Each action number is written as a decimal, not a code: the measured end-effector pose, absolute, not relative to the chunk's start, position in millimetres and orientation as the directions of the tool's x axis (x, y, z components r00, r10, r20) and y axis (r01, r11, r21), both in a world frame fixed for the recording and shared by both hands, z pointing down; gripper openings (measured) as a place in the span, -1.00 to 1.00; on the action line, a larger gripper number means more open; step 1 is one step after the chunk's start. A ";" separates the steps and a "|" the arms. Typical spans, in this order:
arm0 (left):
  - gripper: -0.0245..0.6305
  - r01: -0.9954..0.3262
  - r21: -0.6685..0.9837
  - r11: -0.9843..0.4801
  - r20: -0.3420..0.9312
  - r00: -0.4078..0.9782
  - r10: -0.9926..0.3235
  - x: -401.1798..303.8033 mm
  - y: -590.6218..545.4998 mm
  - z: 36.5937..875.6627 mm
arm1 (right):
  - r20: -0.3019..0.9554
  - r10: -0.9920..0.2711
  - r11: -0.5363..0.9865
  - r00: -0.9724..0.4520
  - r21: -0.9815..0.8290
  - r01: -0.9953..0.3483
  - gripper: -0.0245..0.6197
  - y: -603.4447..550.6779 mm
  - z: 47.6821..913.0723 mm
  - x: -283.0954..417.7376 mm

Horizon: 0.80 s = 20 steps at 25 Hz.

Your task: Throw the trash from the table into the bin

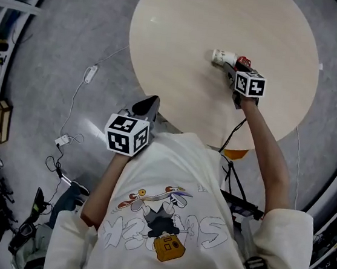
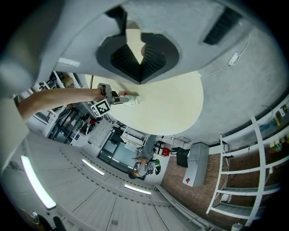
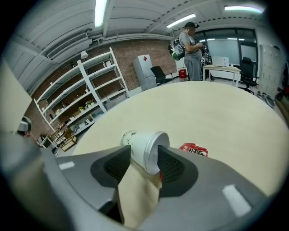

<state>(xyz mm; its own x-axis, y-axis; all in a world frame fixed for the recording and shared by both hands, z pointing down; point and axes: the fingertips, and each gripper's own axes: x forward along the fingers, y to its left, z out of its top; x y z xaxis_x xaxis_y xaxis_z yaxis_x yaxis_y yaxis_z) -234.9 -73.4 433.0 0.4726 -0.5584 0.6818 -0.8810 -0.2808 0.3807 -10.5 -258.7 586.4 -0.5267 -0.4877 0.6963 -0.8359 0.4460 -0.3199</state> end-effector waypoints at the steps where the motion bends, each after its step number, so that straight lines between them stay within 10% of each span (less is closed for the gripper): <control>1: -0.91 -0.880 0.376 -0.290 0.682 0.475 -0.557 -233.4 -75.3 432.6 | 0.692 -0.494 0.435 -0.526 -0.327 -0.839 -0.33 -260.1 585.8 -10.5; 7: -0.91 -0.865 0.400 -0.301 0.664 0.501 -0.555 -228.1 -90.3 429.6 | 0.657 -0.522 0.413 -0.543 -0.362 -0.835 -0.82 -260.2 570.7 -19.4; 20: -0.92 -0.801 0.442 -0.405 0.625 0.598 -0.502 -211.2 -105.6 423.1 | 0.533 -0.510 0.297 -0.675 -0.627 -0.720 -0.85 -218.9 519.8 -49.1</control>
